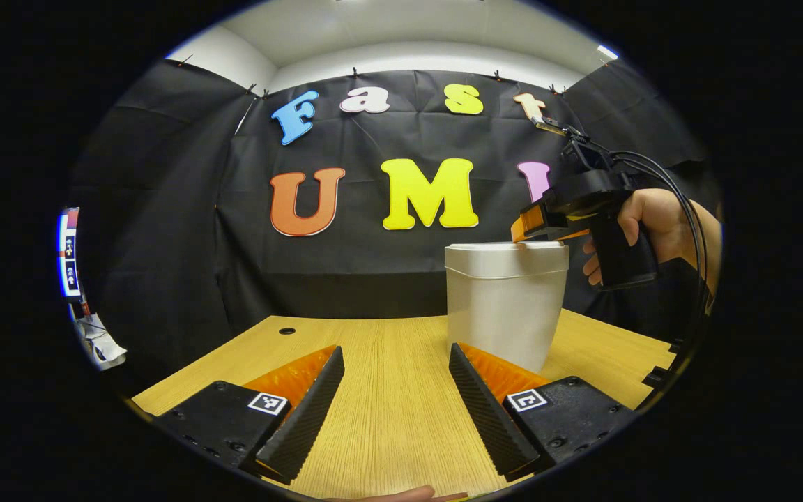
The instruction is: Press the lid of the desktop garbage bin to open it, pick up the crumpled paper on the desktop and throw it into the bin, then pick up the pop can on the desktop and drop it into the bin, and finally close the garbage bin lid.
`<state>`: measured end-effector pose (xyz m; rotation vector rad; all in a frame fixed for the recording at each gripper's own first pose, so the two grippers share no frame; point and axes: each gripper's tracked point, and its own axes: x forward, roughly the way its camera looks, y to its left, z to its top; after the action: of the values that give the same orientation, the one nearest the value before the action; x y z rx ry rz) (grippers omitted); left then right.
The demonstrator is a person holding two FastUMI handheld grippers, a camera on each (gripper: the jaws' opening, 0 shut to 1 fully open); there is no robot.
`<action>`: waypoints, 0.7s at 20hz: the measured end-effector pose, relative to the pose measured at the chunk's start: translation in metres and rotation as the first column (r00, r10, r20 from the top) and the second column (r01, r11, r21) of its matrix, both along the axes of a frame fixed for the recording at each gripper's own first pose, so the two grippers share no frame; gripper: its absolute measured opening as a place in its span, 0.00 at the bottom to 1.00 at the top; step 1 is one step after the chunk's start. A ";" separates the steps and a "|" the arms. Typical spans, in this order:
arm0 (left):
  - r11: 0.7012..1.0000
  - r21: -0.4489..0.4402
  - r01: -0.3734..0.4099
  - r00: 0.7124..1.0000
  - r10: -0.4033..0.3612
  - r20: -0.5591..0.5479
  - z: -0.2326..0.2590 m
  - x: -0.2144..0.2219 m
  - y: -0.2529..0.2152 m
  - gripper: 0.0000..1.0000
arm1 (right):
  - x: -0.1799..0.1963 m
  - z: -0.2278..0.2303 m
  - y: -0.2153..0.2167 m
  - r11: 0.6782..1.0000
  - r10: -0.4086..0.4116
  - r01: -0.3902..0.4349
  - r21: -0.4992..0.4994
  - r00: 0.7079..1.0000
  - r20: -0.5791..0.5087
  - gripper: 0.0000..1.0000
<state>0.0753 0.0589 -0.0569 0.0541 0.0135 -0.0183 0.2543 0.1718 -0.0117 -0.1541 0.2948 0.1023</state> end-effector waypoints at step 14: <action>1.000 -0.004 0.004 1.000 -0.004 0.011 0.002 -0.001 0.001 0.98 | -0.030 0.007 -0.004 0.997 -0.051 0.044 0.063 0.992 0.112 0.96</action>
<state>0.0740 0.0600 -0.0552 0.0500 0.0026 -0.0220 0.2247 0.1678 -0.0042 -0.0924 0.1814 0.0545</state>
